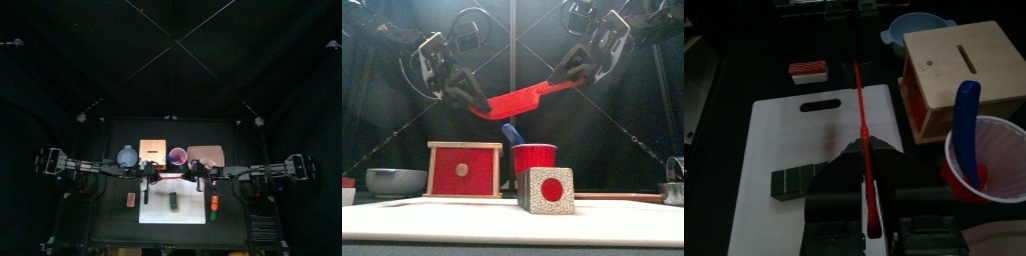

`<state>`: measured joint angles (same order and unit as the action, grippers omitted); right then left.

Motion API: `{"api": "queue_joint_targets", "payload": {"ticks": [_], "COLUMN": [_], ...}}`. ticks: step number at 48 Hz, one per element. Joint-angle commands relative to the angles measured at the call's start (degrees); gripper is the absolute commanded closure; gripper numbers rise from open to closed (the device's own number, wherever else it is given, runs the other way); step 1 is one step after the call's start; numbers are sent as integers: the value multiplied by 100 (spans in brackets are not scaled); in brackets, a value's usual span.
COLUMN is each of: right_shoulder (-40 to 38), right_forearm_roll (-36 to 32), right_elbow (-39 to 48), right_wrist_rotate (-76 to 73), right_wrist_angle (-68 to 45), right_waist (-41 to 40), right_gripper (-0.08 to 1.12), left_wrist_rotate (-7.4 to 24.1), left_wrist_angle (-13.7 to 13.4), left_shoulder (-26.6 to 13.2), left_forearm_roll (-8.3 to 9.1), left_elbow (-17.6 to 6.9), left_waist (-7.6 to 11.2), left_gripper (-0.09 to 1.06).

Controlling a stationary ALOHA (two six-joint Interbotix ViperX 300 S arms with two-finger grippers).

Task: Cut the sushi into 4 pieces with the knife
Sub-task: Cut the sushi into 4 pieces

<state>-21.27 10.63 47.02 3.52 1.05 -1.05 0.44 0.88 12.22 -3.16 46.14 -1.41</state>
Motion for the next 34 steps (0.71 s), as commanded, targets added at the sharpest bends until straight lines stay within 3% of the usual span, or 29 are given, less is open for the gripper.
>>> {"api": "queue_joint_targets", "payload": {"ticks": [1, 17, 34], "right_shoulder": [44, 686, 1081], "right_forearm_roll": [141, 114, -35], "right_elbow": [-246, -932, -1248], "right_wrist_rotate": [0, 18, 9], "right_wrist_angle": [483, 1916, 2268], "right_waist": [-18, -18, 9], "right_gripper": [71, 71, 72], "left_wrist_rotate": [-18, -18, -35], "left_wrist_angle": [26, 35, 35], "left_shoulder": [18, 18, 18], "left_forearm_roll": [18, 9, -9], "left_elbow": [-141, -123, -18], "left_waist": [-18, -18, -18], "left_gripper": [62, 62, 62]}}
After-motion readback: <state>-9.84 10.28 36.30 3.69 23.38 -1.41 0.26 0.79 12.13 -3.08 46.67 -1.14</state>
